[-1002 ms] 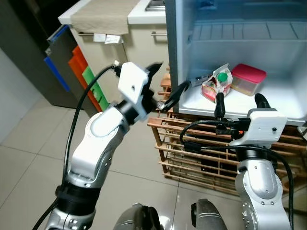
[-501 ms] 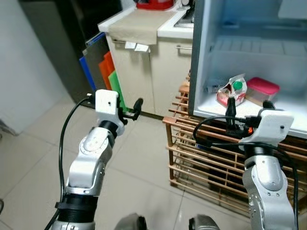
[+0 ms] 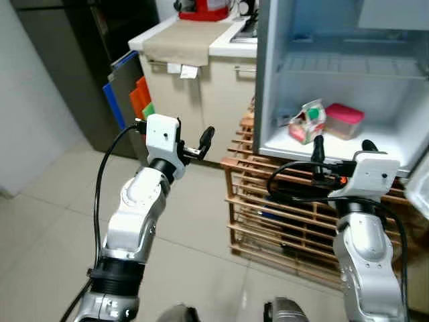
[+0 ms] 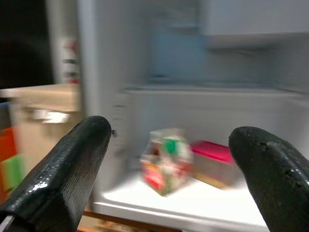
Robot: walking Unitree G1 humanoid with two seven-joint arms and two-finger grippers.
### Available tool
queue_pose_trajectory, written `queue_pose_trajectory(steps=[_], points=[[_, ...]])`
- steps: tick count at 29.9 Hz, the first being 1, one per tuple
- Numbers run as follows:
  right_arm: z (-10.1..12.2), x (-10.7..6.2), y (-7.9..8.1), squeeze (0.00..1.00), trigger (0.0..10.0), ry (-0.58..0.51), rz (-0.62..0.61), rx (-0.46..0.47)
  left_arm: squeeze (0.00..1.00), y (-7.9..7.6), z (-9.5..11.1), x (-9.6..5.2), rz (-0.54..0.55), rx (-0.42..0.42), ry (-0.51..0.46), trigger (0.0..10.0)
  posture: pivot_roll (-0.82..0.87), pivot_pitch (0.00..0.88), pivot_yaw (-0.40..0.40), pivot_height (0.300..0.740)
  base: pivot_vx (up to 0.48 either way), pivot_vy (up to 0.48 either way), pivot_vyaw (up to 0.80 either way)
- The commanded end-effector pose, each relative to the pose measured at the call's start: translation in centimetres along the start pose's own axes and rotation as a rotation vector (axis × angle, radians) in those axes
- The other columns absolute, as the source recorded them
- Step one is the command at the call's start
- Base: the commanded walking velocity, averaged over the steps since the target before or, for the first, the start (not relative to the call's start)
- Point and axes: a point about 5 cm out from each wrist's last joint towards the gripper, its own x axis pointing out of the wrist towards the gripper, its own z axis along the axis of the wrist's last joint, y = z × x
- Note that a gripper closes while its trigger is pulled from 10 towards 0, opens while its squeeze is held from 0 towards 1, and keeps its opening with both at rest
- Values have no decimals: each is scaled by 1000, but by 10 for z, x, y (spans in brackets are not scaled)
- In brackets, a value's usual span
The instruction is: Restocking fridge
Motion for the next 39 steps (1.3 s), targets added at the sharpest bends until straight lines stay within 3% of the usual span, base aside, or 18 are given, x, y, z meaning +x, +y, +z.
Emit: queue_pose_trajectory(steps=[1,6,13,15,18,19,20,21,23,25,28,31,33,34,35,39], points=[[-3,2,5,0,10000,10,26,10,0,5,-7,-2,15,0,22,10000,-176,0,83,711,0,446,-800],[-6,7,5,0,10000,13,51,1,0,7,-11,-1,55,-3,28,10000,-173,0,65,711,0,241,-800],[-16,3,4,0,10000,43,79,-13,0,19,-31,-5,116,-46,105,10000,-181,0,59,711,0,0,0],[-25,3,9,0,10000,73,120,-10,0,24,-43,-4,134,-39,144,10000,-184,0,62,711,0,0,0],[-66,2,15,0,10000,243,178,25,0,37,-88,-9,177,-79,337,10000,-184,0,64,711,0,0,0],[-97,-1,19,0,10000,376,208,36,0,36,-127,-24,168,-76,538,10000,-171,0,61,711,0,0,0],[-116,-5,21,0,10000,479,229,55,0,33,-150,-39,165,-88,673,10000,-166,0,56,711,0,0,0],[-116,-5,21,0,10000,479,229,55,0,33,-150,-39,165,-88,673,10000,-166,0,56,711,0,0,0],[-148,-19,23,0,10000,681,277,53,0,27,-181,-69,181,-94,875,10000,-172,0,51,711,0,0,0],[-173,-38,20,0,10000,862,299,17,0,27,-199,-96,175,12,1032,10000,-178,0,55,711,0,0,0],[-206,-93,3,0,10000,1186,300,-57,0,30,-217,-134,184,113,1211,10000,-196,0,73,711,0,0,0],[-218,-130,-15,0,10000,1340,258,-126,0,33,-225,-156,237,126,1298,10000,-183,0,72,711,0,0,0],[-220,-140,-19,0,10000,1368,274,-139,0,35,-228,-168,287,91,1324,10000,-185,0,69,711,0,0,0],[-220,-140,-19,0,10000,1368,274,-139,0,35,-228,-168,287,91,1324,10000,-185,0,69,711,0,0,0],[-221,-142,-17,0,10000,1360,335,-170,0,36,-231,-178,339,24,1336,10000,-189,0,65,711,0,0,0],[-221,-139,-21,0,10000,1348,319,-182,0,40,-231,-183,409,-51,1313,10000,-183,0,55,711,0,0,0]])
